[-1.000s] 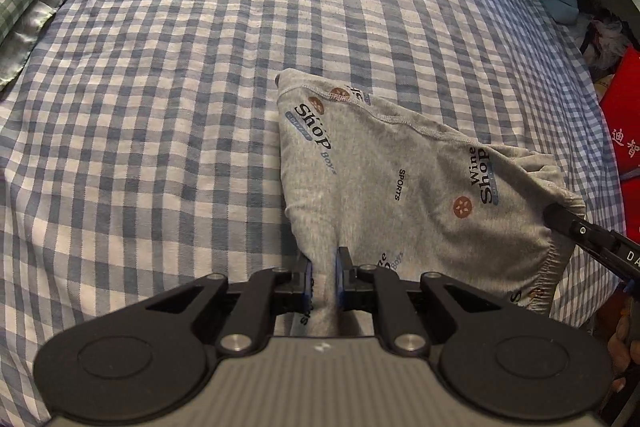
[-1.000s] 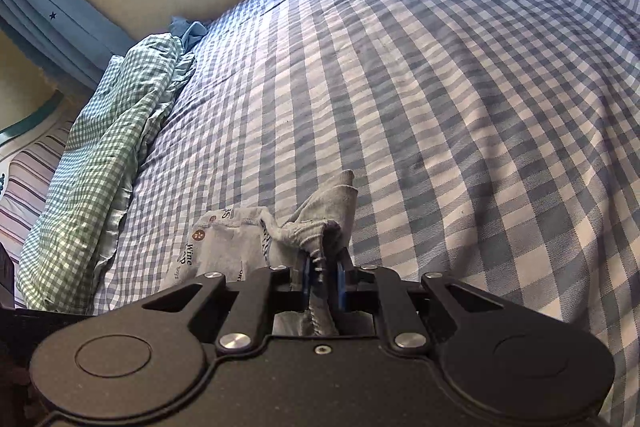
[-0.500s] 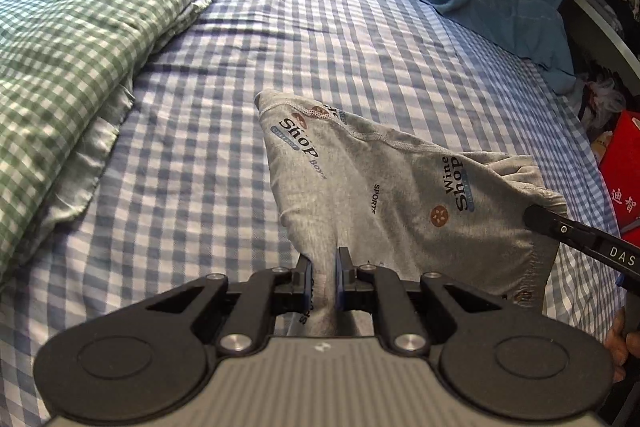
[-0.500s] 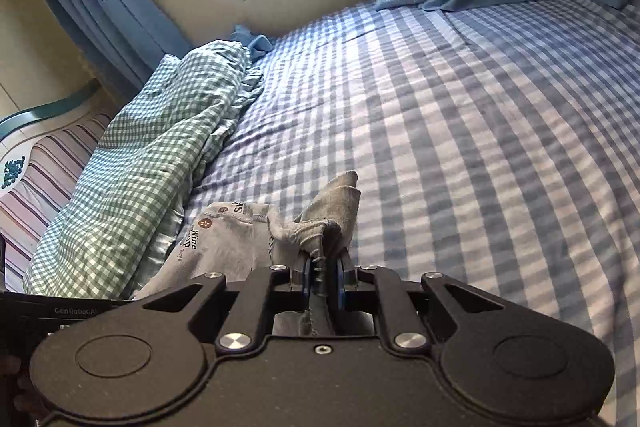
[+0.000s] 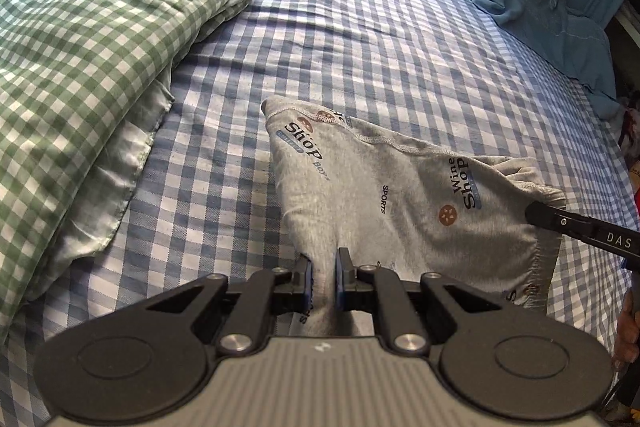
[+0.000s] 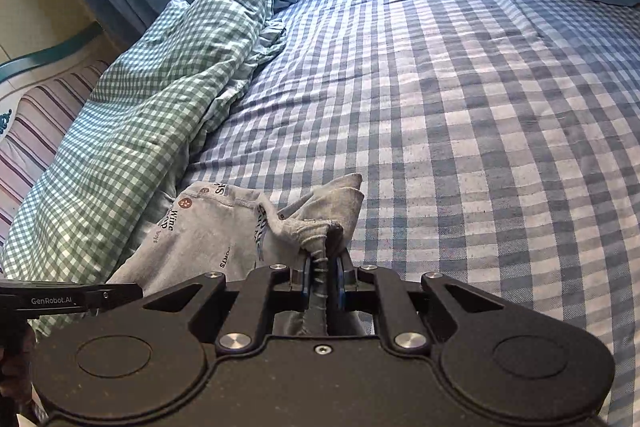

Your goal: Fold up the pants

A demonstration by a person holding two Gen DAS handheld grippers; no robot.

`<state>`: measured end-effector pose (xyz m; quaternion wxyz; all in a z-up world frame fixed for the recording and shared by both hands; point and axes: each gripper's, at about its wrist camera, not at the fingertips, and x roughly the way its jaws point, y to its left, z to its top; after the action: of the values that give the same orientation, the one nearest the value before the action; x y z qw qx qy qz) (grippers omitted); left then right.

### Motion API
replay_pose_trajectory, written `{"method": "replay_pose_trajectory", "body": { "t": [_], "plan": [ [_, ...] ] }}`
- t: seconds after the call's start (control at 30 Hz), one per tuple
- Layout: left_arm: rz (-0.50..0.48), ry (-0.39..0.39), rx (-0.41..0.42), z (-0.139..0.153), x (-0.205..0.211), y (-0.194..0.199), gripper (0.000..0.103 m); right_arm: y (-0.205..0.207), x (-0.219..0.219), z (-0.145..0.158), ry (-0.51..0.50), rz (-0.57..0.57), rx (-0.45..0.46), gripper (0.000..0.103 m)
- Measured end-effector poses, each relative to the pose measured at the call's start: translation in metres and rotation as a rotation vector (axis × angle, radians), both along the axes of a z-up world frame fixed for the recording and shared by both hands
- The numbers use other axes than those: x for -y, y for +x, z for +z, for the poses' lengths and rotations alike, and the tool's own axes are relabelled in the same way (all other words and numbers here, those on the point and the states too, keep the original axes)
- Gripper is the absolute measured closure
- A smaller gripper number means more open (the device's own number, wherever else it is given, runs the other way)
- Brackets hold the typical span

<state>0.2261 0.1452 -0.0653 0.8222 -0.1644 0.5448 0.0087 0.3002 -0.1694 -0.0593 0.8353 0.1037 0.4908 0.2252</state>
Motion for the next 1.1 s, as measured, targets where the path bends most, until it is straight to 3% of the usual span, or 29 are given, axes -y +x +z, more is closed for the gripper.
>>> {"method": "replay_pose_trajectory", "body": {
  "t": [0.2,0.4,0.5,0.57,0.63,0.7,0.77,0.87,0.93,1.03,1.1],
  "plan": [
    [0.038,-0.003,-0.084,-0.037,-0.004,0.001,0.092,0.016,-0.007,-0.043,-0.025,0.001,-0.100,0.090],
    [0.061,-0.009,-0.098,-0.048,-0.010,-0.007,0.089,0.020,0.000,-0.056,-0.038,-0.018,-0.129,0.087],
    [0.070,0.007,-0.111,-0.047,-0.014,-0.010,0.078,0.020,0.004,-0.054,-0.072,-0.032,-0.121,0.070],
    [0.075,0.032,-0.106,-0.043,-0.016,-0.015,0.064,0.017,0.009,-0.049,-0.085,-0.053,-0.105,0.063],
    [0.084,0.042,-0.088,-0.034,-0.018,-0.023,0.056,0.011,0.014,-0.042,-0.102,-0.071,-0.086,0.047],
    [0.092,0.055,-0.061,-0.023,-0.018,-0.033,0.046,-0.002,0.018,-0.030,-0.103,-0.086,-0.048,0.045],
    [0.094,0.072,-0.030,-0.012,-0.017,-0.043,0.031,-0.019,0.021,-0.016,-0.092,-0.110,-0.004,0.034],
    [0.080,0.108,0.025,0.007,-0.013,-0.063,0.016,-0.054,0.025,0.007,-0.069,-0.150,0.075,0.018],
    [0.074,0.142,0.069,0.019,-0.009,-0.080,0.009,-0.077,0.025,0.020,-0.058,-0.166,0.121,0.009],
    [0.057,0.178,0.142,0.033,-0.001,-0.106,0.001,-0.112,0.025,0.036,-0.057,-0.185,0.192,0.002],
    [0.048,0.196,0.183,0.039,0.005,-0.122,0.000,-0.135,0.024,0.043,-0.057,-0.191,0.231,0.001]
  ]
}}
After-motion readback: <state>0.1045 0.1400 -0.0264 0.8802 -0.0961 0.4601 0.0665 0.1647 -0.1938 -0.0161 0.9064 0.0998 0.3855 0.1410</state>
